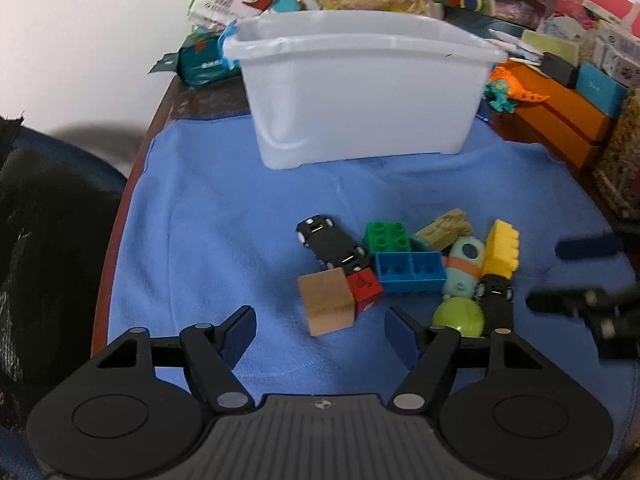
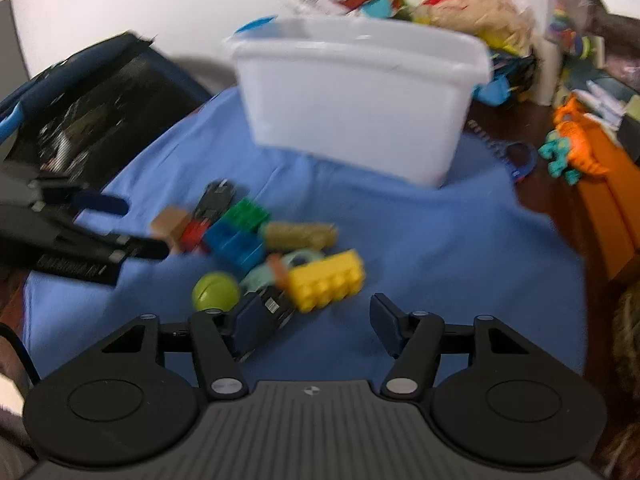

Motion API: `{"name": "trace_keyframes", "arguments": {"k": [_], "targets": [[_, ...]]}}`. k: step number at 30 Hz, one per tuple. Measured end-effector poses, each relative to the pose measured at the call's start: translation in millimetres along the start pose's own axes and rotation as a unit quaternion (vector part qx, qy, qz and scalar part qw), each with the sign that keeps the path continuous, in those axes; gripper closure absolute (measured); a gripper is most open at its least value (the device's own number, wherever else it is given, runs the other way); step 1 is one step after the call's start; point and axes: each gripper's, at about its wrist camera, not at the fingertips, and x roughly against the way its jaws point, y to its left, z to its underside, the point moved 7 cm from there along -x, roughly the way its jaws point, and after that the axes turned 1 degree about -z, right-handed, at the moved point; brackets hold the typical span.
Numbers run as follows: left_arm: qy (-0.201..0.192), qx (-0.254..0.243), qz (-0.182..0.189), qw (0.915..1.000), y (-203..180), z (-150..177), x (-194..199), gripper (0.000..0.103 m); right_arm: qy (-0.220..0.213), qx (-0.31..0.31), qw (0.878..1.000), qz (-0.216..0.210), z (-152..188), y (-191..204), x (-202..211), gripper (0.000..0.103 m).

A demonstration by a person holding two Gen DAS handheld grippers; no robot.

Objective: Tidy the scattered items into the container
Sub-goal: 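Move both open tools back down to the remaining toys, then grasp the tan wooden cube with the left tool while the right tool grasps the green ball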

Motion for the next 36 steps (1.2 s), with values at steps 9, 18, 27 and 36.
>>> {"name": "trace_keyframes", "arguments": {"k": [9,18,27,36], "targets": [[-0.009,-0.024,-0.004,0.9997,-13.1,-6.9,-14.4,0.03,-0.019,0.097,0.994,-0.048,-5.4,53.4,-8.5,0.051],[0.006,-0.02,0.004,0.9998,-3.5,-1.3,-24.4,0.044,-0.011,0.129,0.991,-0.039,-3.9,66.7,-33.5,0.062],[0.005,-0.057,0.0,0.9984,-3.2,-1.0,-29.2,0.051,-0.004,0.131,0.991,-0.035,-6.3,62.8,-47.0,0.065],[-0.009,-0.047,-0.003,0.9988,-3.4,-2.9,-27.8,0.069,-0.014,0.126,0.991,-0.042,-6.0,63.3,-47.8,0.065]]}}
